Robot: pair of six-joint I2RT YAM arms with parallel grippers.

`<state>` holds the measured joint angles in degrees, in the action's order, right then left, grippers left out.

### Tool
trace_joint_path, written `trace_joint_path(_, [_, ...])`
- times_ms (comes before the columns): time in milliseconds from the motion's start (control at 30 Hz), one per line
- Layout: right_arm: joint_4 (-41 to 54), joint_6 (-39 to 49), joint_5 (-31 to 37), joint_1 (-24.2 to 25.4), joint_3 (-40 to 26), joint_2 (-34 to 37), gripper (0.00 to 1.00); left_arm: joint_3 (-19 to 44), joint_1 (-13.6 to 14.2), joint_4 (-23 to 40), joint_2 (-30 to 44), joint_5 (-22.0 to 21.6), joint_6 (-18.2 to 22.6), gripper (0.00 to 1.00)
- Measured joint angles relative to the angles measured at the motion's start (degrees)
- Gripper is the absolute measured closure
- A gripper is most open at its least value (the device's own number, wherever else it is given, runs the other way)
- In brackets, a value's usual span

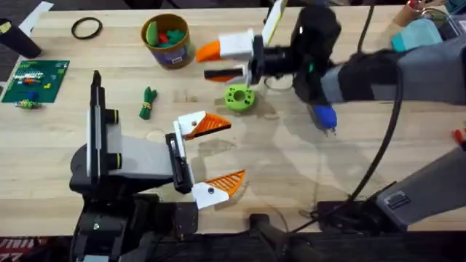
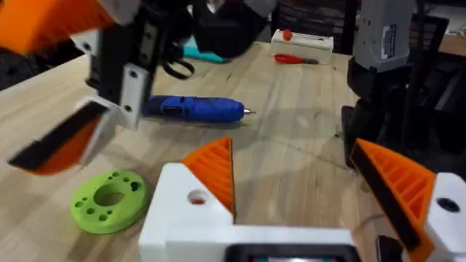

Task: Pick up the gripper from the table and insert it into the empty holder that is missing its gripper. Then pick up a screw, insert it into the mounting hole, and use the screwdriver to tighten it. Finally, clean up the table by picking up the vegetable and placing it into the bucket.

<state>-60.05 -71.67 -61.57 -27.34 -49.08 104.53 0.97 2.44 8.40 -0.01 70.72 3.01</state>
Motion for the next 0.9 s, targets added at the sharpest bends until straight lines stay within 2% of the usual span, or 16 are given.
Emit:
trace_joint_path(67, [4.03,1.95,-0.5,0.84,-3.09,0.0,0.005,0.0,0.0,0.0,0.0,0.0,-0.02,0.013])
trace_joint_path(167, [15.26,7.36,-0.84,1.85,-7.88,-0.07,0.005,0.0,0.0,0.0,0.0,0.0,0.0,0.013])
trace_joint_path(367, [51.04,25.8,4.94,2.1,-19.96,-0.11,0.005,0.0,0.0,-0.02,0.0,0.0,-0.02,0.013])
trace_joint_path(500, [68.56,38.1,8.82,2.67,-29.21,-0.11,0.005,0.0,0.0,-0.02,0.0,-0.07,-0.04,0.014])
trace_joint_path(667, [93.04,53.42,17.26,5.09,-41.06,-0.89,0.005,-0.02,0.0,-0.02,0.0,-0.04,-0.03,0.014])
trace_joint_path(900, [117.03,68.26,33.68,6.59,-51.33,-5.45,0.005,-0.02,0.0,-0.02,0.0,-0.02,-0.04,0.014])
